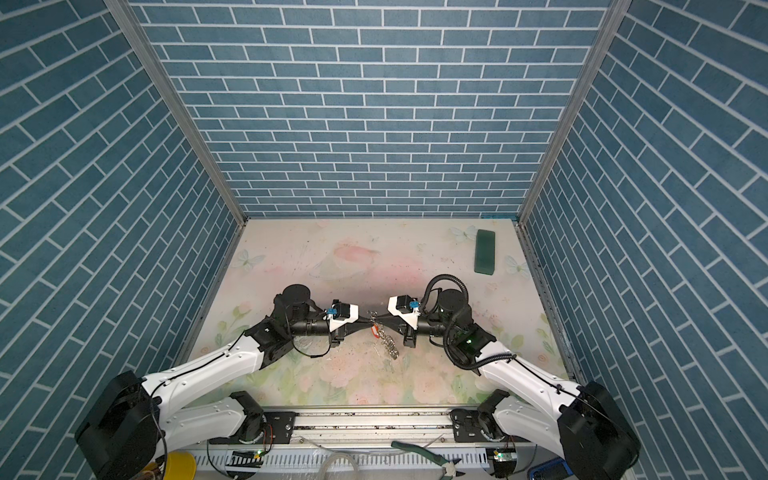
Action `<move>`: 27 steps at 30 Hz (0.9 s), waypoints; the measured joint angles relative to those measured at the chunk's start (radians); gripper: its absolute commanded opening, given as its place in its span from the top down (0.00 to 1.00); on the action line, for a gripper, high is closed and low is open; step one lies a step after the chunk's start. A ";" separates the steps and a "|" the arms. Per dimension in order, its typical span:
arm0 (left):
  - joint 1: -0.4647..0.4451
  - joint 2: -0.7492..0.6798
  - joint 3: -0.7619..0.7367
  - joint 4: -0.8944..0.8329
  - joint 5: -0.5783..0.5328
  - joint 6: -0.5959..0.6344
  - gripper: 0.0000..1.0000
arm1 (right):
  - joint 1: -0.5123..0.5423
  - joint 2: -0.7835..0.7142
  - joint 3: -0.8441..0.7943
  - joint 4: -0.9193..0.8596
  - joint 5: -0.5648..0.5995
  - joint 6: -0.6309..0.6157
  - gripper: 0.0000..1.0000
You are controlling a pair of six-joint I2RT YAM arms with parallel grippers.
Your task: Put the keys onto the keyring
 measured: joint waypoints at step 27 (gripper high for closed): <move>0.015 -0.066 -0.108 0.156 -0.130 -0.066 0.70 | 0.000 0.023 -0.011 0.074 0.053 0.009 1.00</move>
